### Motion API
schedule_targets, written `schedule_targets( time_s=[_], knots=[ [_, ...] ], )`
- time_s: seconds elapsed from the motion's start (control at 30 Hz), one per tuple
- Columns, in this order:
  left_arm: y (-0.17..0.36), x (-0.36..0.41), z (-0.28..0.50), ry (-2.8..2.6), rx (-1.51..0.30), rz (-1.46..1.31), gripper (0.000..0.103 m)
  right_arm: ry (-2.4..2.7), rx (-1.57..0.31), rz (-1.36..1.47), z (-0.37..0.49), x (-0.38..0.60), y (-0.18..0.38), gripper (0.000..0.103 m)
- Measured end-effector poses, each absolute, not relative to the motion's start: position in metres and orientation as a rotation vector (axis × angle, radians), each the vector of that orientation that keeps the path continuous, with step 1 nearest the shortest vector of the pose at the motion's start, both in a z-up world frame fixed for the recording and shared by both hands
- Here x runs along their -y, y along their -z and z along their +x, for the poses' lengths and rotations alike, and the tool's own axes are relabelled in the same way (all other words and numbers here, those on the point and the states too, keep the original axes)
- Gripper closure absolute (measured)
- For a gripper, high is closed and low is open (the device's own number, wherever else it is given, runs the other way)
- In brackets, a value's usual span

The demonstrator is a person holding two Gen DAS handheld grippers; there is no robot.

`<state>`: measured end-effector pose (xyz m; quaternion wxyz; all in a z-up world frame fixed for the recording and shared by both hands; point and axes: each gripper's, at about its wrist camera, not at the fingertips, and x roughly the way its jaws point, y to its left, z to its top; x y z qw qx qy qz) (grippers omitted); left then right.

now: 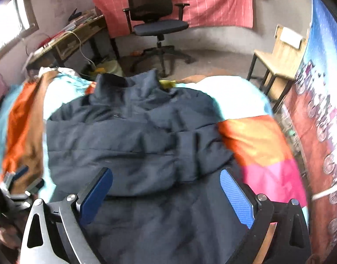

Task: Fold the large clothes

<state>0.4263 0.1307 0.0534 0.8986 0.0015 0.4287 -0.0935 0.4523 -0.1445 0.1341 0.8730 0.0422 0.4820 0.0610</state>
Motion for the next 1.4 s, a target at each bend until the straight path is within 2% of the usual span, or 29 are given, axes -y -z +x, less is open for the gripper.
schedule_targets(
  time_s=[0.33,0.5,0.8,1.13,1.23,1.3,1.4],
  knots=[
    [-0.072,-0.154,0.475,0.162,-0.879,-0.202,0.002,-0.134,-1.028,-0.045,0.476,0.117,-0.192,0.004],
    [-0.091,-0.161,0.504,0.138,-0.871,-0.183,0.002,-0.157,-1.006,-0.077,0.493,0.118,-0.206,0.004],
    [-0.105,-0.149,0.577,0.073,-0.866,-0.134,0.002,-0.239,-0.964,0.011,0.579,0.130,-0.144,0.004],
    [-0.046,-0.123,0.692,-0.015,-0.880,-0.192,0.002,-0.349,-0.911,0.159,0.707,0.134,-0.067,0.004],
    [-0.030,-0.116,0.717,-0.031,-0.877,-0.218,0.003,-0.359,-0.906,0.200,0.738,0.134,-0.049,0.015],
    [-0.023,-0.111,0.730,-0.063,-0.864,-0.193,0.006,-0.362,-0.939,0.220,0.759,0.131,-0.031,0.029],
    [-0.012,-0.103,0.751,-0.082,-0.872,-0.171,0.026,-0.363,-0.967,0.243,0.780,0.128,-0.013,0.039]
  ],
)
